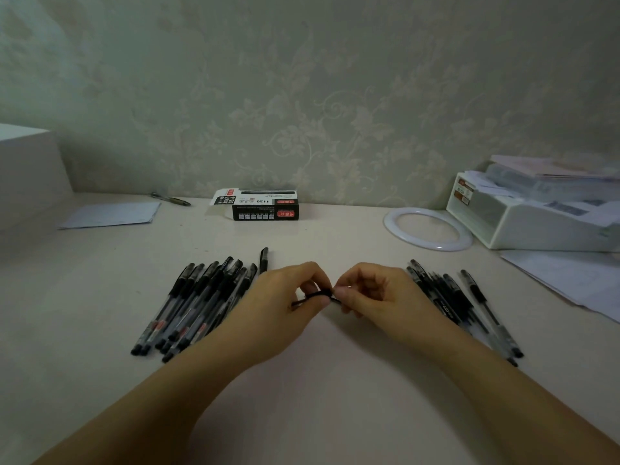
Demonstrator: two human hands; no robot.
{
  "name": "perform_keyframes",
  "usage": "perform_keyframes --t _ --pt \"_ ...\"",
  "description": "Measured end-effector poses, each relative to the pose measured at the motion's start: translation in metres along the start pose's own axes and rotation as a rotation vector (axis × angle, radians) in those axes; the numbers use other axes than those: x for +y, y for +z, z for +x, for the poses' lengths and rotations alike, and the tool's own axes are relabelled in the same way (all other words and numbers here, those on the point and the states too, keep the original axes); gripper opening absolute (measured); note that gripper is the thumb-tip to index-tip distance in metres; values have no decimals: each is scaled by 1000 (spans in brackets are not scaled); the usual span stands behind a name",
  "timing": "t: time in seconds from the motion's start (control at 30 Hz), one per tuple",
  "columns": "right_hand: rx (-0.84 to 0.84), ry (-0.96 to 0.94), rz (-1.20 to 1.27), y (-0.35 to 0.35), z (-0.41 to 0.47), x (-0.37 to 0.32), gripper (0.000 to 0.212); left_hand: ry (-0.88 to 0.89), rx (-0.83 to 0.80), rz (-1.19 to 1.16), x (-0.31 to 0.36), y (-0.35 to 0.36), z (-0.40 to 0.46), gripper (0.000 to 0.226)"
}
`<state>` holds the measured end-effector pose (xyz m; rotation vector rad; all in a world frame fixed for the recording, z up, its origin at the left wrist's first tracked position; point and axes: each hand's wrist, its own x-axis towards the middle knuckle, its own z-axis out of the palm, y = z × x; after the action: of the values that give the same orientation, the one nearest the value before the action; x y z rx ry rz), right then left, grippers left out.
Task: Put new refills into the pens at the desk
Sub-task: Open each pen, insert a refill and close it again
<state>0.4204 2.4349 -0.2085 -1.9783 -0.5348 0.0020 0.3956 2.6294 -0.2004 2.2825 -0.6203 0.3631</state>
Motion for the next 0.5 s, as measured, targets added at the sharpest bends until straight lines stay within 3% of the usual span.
perform_keyframes --t 0.3,0.5 --pt "61 -10 -68 3 -3 -2 47 15 -20 5 3 0 0 4" --pt "72 -26 -21 1 1 -3 8 -7 -5 -15 1 -1 0 5"
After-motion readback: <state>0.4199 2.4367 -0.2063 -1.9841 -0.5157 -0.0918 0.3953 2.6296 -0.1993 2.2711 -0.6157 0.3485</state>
